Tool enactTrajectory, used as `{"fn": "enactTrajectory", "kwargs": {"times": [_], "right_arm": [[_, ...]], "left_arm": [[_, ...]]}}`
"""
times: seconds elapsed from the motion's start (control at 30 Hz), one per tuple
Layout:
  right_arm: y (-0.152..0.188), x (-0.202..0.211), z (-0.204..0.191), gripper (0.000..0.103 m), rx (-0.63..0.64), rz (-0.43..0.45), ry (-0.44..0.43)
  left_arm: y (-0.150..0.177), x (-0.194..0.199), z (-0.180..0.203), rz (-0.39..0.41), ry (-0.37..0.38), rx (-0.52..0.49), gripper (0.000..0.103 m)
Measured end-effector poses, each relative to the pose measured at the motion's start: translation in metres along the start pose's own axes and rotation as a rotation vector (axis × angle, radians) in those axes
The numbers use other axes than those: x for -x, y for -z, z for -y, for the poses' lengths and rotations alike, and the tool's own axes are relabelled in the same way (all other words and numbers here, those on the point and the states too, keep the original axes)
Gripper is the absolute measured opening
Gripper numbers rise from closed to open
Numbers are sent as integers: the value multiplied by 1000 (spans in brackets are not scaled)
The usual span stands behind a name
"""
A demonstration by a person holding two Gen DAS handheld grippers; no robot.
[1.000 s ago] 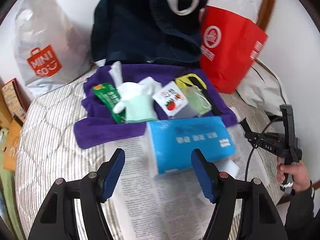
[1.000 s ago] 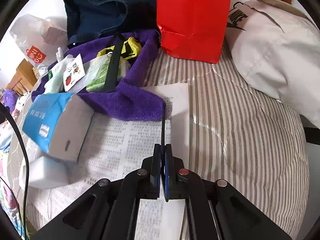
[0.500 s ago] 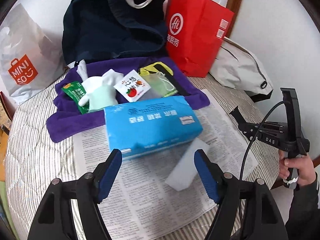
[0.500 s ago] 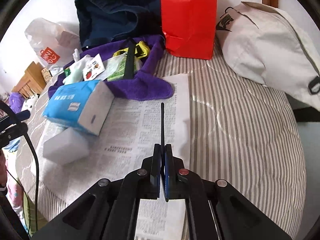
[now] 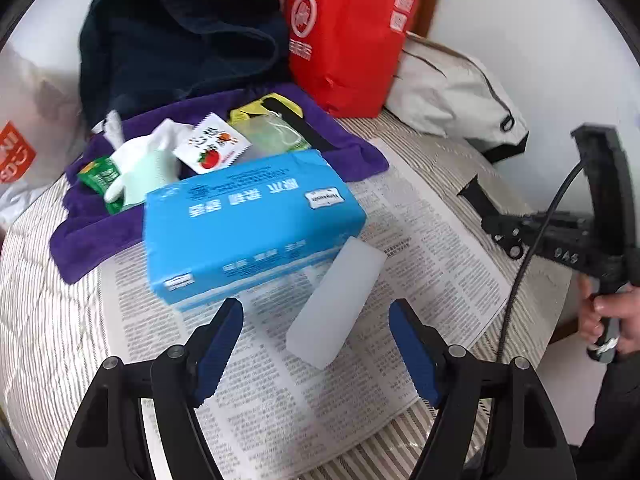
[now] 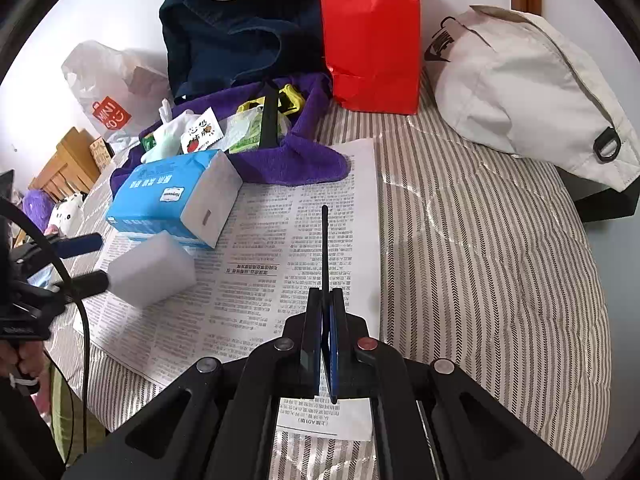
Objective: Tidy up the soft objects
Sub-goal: 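Grasp the white foam block with the left tool while the right tool holds the strap, then carry the strap onto the purple towel while the left tool carries the white block there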
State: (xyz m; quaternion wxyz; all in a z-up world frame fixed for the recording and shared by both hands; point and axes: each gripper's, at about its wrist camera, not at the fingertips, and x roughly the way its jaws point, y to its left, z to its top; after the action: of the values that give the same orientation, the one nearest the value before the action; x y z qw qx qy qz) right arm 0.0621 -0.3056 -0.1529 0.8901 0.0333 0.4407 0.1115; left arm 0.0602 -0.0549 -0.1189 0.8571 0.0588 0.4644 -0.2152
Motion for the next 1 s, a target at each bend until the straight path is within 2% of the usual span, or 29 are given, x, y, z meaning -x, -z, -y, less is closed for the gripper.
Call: {"fn": "enactTrajectory", "kwargs": {"times": [0.17, 0.33, 0.47, 0.63, 0.83, 1.0], "right_arm": [[0, 3, 3, 3, -9, 2, -1], [-1, 1, 4, 3, -15, -5, -10], [-2, -2, 4, 3, -24, -12, -21], [-3, -4, 2, 3, -21, -17, -26], [-6, -2, -5, 3, -7, -13, -36], [-12, 1, -18, 3, 16, 1, -64]], "left_arm": [[-1, -25, 5, -47, -55, -47, 74], [-1, -41, 7, -57, -60, -58, 71], [0, -41, 10, -25, -21, -53, 41], [1, -36, 10, 4, 5, -36, 37], [-1, -11, 1, 60, 80, 12, 36], [-7, 15, -10, 105, 68, 30, 36]]}}
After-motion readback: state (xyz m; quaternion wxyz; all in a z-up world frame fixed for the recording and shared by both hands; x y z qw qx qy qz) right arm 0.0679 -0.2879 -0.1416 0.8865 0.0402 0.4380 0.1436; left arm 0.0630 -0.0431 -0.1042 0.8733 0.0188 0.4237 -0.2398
